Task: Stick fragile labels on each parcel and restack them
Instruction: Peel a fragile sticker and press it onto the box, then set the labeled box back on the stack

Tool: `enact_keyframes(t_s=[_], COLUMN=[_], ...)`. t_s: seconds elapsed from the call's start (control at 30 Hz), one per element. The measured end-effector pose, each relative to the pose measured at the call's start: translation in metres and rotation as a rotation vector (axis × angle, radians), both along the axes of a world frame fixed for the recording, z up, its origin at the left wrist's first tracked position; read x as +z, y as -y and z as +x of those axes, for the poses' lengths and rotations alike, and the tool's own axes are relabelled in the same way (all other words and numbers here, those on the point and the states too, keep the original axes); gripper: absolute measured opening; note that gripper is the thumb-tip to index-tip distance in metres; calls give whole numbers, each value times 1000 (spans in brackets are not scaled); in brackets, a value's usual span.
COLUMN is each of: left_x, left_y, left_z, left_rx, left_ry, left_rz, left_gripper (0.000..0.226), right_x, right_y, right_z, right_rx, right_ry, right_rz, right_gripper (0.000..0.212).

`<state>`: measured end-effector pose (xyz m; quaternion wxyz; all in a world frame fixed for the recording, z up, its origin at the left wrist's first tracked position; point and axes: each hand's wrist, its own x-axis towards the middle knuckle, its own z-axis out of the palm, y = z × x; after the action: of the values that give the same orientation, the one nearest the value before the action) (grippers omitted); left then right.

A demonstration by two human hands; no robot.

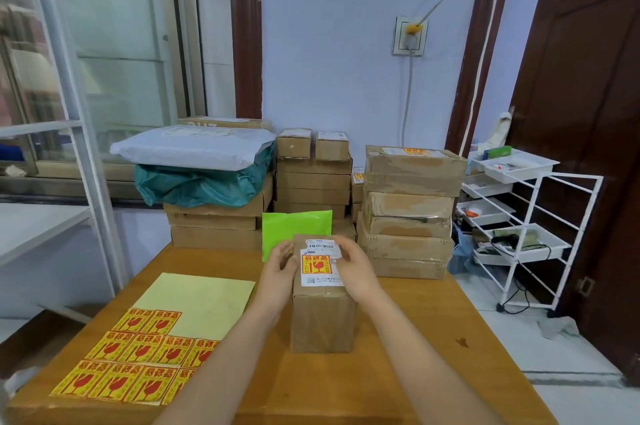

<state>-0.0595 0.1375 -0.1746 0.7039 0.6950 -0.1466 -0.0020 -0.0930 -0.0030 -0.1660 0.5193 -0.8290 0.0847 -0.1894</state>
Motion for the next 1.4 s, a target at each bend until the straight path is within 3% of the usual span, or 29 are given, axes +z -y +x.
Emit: enact_keyframes(t_s=[0.13, 0.27, 0.53, 0.77, 1.0, 1.17, 1.4], left_x=[-11, -13, -15, -26, -8, -1, -9], left_y=[-4, -6, 17, 48, 56, 73, 100], left_z=[-6, -15, -37, -53, -49, -44, -51], left_rx=[85, 113, 171, -25, 9, -75, -29], left_ry=[-47, -78, 92, 137, 410, 579, 674], left_rz=[22, -8, 100, 204, 542, 792, 842], left_gripper=[40, 35, 23, 20, 66, 50, 51], right_x=[13, 17, 25, 37, 46, 36, 10], right_y=[-2, -4, -16, 20, 66, 90, 114], right_z=[-21, -35, -66, -89, -110, -113, -108], right_rx=[-57, -57, -5, -18, -27, -195, -383], right_ry=[117, 82, -185, -356, -411, -371, -218], right_rz=[-145, -279, -705, -800, -865, -970, -954], right_gripper=[42, 36, 67, 56, 56, 62, 64])
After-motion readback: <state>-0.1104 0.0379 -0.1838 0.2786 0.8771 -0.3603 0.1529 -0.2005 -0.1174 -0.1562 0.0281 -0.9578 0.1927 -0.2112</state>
